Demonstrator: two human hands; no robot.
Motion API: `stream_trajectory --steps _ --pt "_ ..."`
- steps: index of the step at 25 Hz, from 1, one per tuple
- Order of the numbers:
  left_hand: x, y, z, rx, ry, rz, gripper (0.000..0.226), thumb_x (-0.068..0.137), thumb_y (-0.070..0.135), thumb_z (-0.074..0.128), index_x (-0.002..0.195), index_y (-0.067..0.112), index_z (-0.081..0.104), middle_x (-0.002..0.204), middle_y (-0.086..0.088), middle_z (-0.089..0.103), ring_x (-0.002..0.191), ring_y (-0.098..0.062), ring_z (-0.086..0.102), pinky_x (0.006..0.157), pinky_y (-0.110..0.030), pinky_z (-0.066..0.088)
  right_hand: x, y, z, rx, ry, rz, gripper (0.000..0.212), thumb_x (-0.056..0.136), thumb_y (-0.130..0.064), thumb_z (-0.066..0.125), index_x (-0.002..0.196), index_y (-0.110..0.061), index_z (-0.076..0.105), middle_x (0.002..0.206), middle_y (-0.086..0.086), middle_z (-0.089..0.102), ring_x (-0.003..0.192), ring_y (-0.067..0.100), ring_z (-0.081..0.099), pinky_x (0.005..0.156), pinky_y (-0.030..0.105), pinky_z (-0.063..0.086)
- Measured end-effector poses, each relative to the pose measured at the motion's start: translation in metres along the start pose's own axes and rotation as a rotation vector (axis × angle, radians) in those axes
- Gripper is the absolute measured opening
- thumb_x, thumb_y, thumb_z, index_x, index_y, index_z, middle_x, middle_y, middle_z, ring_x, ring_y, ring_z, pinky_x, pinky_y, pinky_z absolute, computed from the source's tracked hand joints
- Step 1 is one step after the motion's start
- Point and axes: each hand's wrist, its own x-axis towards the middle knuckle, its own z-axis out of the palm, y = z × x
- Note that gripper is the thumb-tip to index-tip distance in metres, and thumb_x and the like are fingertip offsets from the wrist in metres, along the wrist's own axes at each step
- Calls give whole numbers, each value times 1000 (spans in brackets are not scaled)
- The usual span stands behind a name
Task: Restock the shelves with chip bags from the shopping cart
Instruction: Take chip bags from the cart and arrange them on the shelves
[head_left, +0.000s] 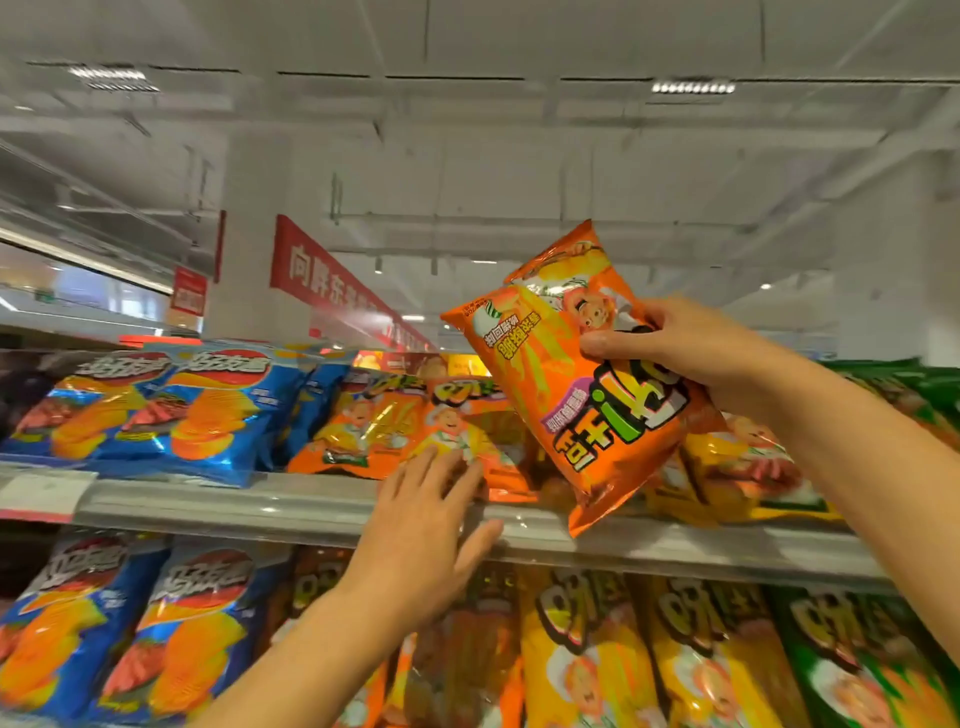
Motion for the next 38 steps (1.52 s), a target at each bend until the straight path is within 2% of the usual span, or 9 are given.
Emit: stream_trajectory --steps 7,11,14,19,22,25,29,34,38 --pt "-16 -73 6 -162 -33 191 63 100 71 19 157 47 13 157 30 21 144 7 16 120 -17 14 79 -34 67 -40 -121 -63 39 73 -45 86 105 -27 73 93 2 80 80 24 78 65 36 64" --pt "-12 -95 -9 -214 92 221 48 103 62 31 145 43 45 137 27 45 125 9 42 101 -17 41 114 -36 92 -53 -107 -107 43 75 -48 84 108 -25 70 90 -1 80 78 20 78 64 32 62" --pt "2 -110 -35 -297 391 222 38 102 50 45 130 30 61 123 18 52 115 1 54 91 -18 46 128 -41 101 -131 -134 -133 47 71 -52 84 108 -27 70 91 -1 80 79 21 78 67 34 63" --pt "50 -146 -100 -187 637 184 59 93 47 60 144 19 51 141 -3 43 133 -20 38 112 -24 29 126 -67 119 -414 -42 -283 40 71 -52 85 102 -35 68 86 -12 78 75 11 76 54 18 57" --pt "62 -178 -117 -118 718 171 76 89 50 66 150 11 44 152 -18 38 143 -36 31 120 -42 25 121 -91 141 -952 81 -517 43 77 -44 82 114 -32 64 103 -8 72 101 20 67 80 37 54" --pt "62 -200 -119 62 546 170 100 83 69 58 158 11 29 154 -17 41 143 -36 34 118 -49 28 117 -115 183 -1614 162 -647 54 83 -51 69 132 -39 53 124 -6 62 125 26 50 114 56 27" --pt "67 -210 -107 -32 159 -20 95 77 72 64 154 35 22 133 1 61 120 -28 60 89 -42 50 107 -123 229 -1715 99 -675 59 84 -45 69 140 -37 50 135 -4 58 139 28 40 119 67 7" --pt "64 -227 -81 -868 126 -165 42 79 55 78 114 35 65 97 6 76 86 -18 74 79 -47 61 78 -81 242 -1379 543 -844 49 85 -22 69 134 -22 62 139 11 58 136 36 44 113 60 32" --pt "56 -220 -40 -1203 -58 -308 25 80 45 81 96 32 67 88 11 77 79 -8 74 75 -33 62 49 -13 242 -986 340 -455 50 89 -51 63 133 -28 58 128 0 56 121 22 51 95 44 47"
